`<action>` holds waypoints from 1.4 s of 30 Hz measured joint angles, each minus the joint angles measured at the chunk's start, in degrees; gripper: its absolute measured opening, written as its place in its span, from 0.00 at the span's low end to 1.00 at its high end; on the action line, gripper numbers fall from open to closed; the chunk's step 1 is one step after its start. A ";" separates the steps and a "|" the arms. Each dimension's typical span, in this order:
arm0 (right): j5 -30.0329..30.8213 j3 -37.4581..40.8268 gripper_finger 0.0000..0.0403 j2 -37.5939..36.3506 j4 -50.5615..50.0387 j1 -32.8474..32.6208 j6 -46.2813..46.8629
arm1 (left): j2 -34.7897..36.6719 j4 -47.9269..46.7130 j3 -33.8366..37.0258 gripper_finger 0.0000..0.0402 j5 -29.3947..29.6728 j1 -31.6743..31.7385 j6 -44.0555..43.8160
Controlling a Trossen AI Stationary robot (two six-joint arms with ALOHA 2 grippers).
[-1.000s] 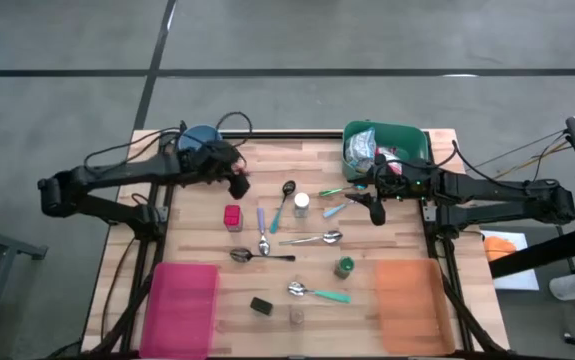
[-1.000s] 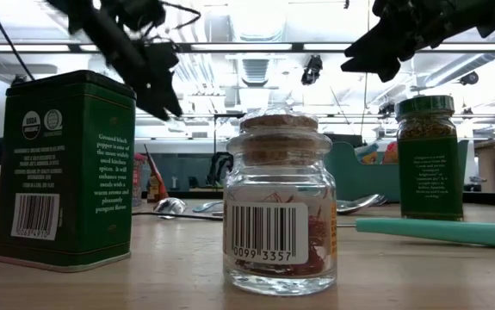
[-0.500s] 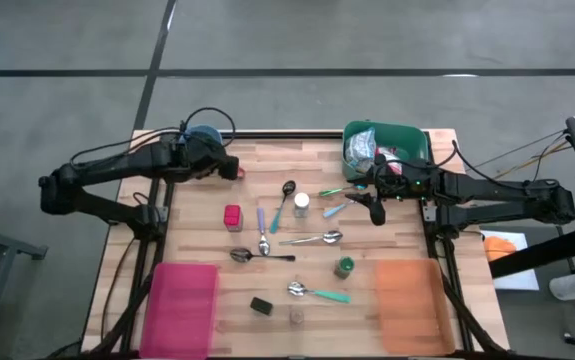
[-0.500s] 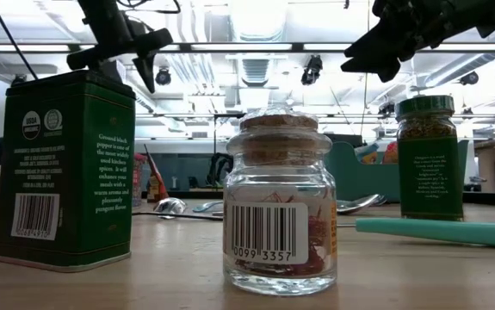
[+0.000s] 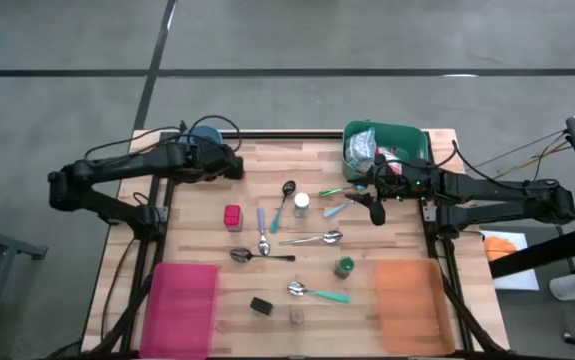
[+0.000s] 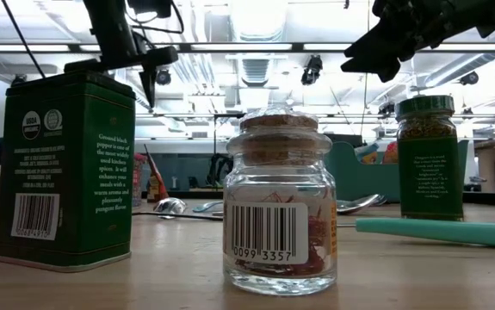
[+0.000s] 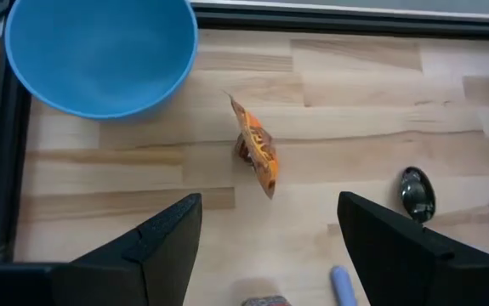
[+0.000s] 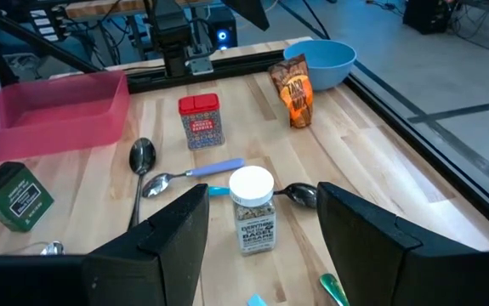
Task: Pick & Place Food Item
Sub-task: Put the orange seasoning pack into the pink bin
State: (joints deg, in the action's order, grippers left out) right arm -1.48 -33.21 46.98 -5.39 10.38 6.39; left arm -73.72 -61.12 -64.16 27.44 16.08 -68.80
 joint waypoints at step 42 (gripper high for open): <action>0.00 0.00 0.53 0.00 -0.07 0.00 0.00 | -15.21 11.65 2.69 0.68 -4.08 10.66 -10.64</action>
State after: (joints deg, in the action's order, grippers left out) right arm -1.48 -33.21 46.98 -5.45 10.37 6.39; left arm -88.93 -49.47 -61.47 23.36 26.74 -79.44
